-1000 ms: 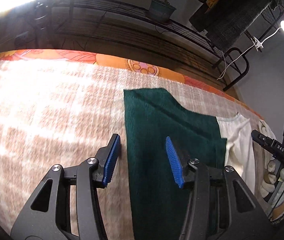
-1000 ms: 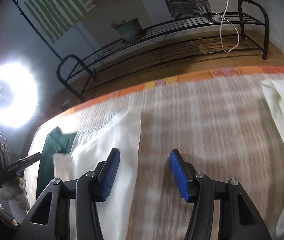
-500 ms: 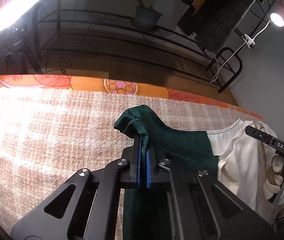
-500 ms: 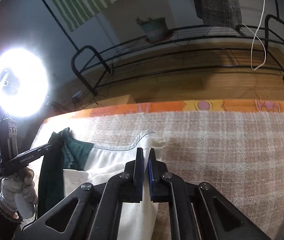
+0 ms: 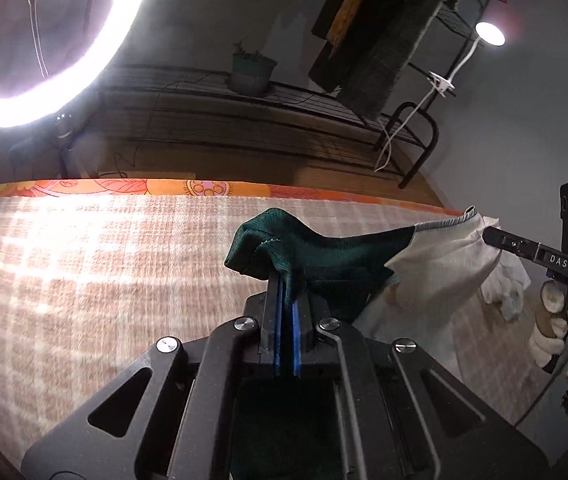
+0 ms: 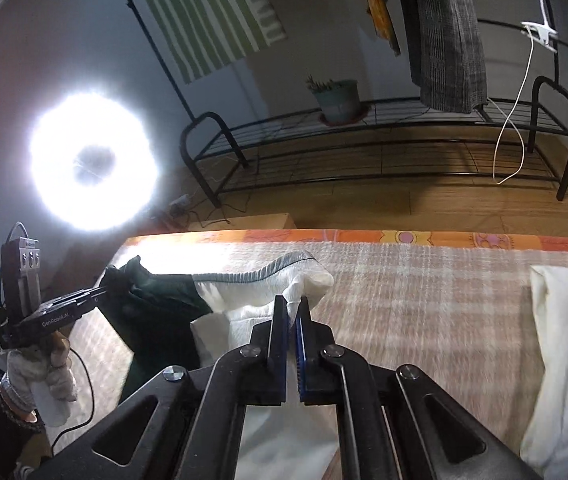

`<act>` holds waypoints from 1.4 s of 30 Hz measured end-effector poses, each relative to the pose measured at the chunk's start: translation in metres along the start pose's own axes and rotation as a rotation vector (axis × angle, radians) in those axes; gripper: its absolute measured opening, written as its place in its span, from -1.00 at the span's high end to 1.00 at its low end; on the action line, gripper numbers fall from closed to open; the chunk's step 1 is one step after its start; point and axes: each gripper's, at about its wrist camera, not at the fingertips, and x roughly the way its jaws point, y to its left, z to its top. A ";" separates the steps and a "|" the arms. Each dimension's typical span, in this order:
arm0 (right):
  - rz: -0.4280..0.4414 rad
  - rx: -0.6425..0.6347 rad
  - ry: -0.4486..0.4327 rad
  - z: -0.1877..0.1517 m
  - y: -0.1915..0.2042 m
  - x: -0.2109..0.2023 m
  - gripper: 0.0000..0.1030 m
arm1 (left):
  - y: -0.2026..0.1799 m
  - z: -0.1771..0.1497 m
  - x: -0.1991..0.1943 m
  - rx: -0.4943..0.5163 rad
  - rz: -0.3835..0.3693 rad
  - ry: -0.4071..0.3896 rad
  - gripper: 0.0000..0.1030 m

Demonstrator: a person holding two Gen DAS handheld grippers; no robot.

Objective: Fold small clothes
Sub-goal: 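Grasp the collar end with the left tool while the right tool grasps it too, then fold the collar end over onto the hem with both tools, then open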

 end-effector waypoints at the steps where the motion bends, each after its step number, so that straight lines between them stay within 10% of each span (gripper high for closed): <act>1: 0.002 -0.003 -0.003 -0.004 0.003 -0.008 0.99 | -0.004 -0.006 -0.010 0.008 -0.001 -0.004 0.98; 22: -0.045 -0.117 0.097 -0.203 0.071 -0.122 0.98 | -0.037 -0.195 -0.094 0.158 0.027 0.146 0.98; 42: 0.024 -0.133 0.086 -0.238 0.078 -0.169 0.54 | -0.004 -0.206 -0.166 0.166 0.084 0.099 0.87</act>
